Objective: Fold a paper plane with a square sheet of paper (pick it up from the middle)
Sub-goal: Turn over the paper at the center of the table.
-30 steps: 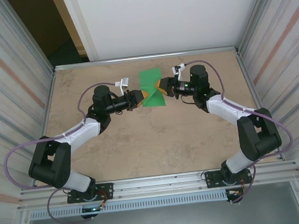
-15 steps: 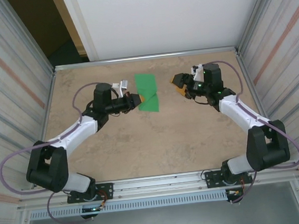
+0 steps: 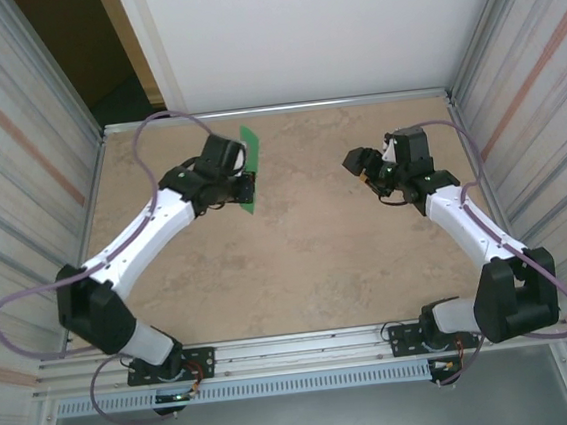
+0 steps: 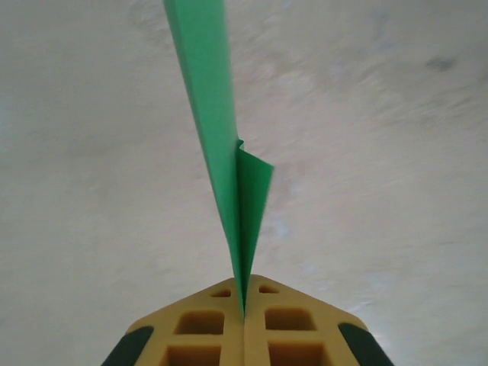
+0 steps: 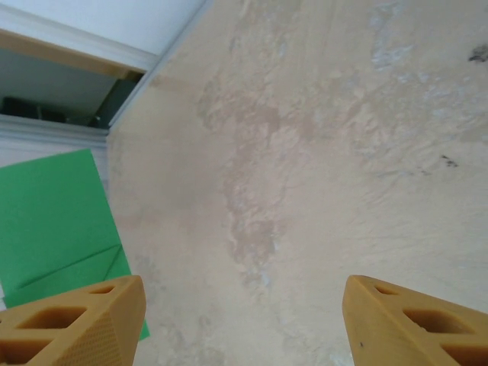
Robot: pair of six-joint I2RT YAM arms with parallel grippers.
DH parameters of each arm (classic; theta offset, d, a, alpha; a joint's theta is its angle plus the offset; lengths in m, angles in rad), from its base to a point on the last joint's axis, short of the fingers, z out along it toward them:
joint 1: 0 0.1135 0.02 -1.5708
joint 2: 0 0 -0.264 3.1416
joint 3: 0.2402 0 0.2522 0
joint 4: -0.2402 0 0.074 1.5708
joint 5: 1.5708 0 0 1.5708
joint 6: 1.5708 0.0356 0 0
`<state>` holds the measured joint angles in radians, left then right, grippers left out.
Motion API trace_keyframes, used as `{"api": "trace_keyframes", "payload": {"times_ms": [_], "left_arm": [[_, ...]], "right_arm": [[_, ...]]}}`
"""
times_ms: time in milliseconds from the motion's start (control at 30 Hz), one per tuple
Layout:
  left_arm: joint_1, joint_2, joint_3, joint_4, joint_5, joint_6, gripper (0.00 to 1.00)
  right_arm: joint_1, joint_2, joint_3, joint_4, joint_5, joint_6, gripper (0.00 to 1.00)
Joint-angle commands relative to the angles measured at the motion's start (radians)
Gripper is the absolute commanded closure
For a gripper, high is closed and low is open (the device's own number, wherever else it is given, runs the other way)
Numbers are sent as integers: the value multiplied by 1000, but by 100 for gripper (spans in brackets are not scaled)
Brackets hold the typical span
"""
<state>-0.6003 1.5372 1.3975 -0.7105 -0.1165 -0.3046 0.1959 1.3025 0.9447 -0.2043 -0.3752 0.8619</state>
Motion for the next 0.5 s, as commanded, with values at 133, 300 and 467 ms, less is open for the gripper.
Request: {"api": "trace_keyframes", "payload": {"times_ms": [133,300,467], "left_arm": [[-84,249,165,-315,-495,16,94],[-141,437,284,-430,-592,-20,98],[-164,552,355,-446,-476,-63,96]], "right_arm": [[-1,-19,-13,-66,88,-40,32],[-2,-21,-22,-70,102,-36,32],[-8,-27,-39,-77,126,-27,32]]}}
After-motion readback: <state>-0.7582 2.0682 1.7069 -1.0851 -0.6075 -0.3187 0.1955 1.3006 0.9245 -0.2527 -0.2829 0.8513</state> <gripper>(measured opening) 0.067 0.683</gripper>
